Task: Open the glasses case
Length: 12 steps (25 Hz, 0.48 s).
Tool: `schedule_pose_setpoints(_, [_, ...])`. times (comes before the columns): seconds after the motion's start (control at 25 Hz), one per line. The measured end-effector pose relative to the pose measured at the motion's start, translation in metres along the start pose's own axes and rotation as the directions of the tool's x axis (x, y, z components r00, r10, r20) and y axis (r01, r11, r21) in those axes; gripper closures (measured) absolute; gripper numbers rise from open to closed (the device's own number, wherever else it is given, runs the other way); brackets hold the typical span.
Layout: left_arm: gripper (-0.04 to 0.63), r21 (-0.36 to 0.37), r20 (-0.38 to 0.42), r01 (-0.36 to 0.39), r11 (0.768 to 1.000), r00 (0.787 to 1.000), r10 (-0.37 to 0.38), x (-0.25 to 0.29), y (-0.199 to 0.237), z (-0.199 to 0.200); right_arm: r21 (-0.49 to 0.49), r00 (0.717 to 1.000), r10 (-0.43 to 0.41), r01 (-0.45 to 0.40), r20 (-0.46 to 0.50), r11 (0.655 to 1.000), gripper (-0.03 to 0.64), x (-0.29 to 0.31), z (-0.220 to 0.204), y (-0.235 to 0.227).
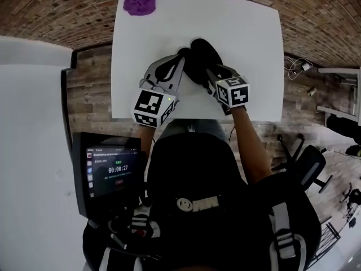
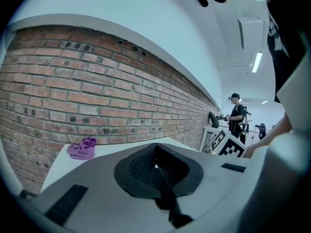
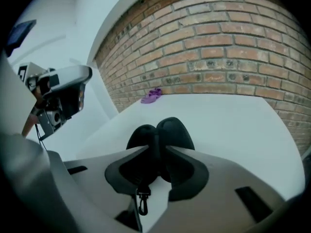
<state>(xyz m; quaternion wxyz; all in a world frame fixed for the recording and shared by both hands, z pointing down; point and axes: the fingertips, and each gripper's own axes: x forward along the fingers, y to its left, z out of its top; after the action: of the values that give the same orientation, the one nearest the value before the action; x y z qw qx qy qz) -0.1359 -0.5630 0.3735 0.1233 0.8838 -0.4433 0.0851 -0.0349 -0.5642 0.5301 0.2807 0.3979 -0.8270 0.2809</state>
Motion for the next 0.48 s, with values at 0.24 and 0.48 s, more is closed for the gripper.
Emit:
schedule_pose_setpoints(0.24, [0.591,0.037,-0.009,-0.057,0.998,0.998,0.058,-0.037,-0.031,-0.014,-0.081,0.954,0.170,-0.154,0.249,0.985,0.611,-0.075,0.023,0.039])
schedule_pose_setpoints(0.48, [0.591,0.011,0.039,-0.002,1.000,0.999,0.001,-0.068,-0.119,-0.023,-0.180,0.834,0.334,-0.282,0.440,0.942,0.611,-0.180,0.002,0.083])
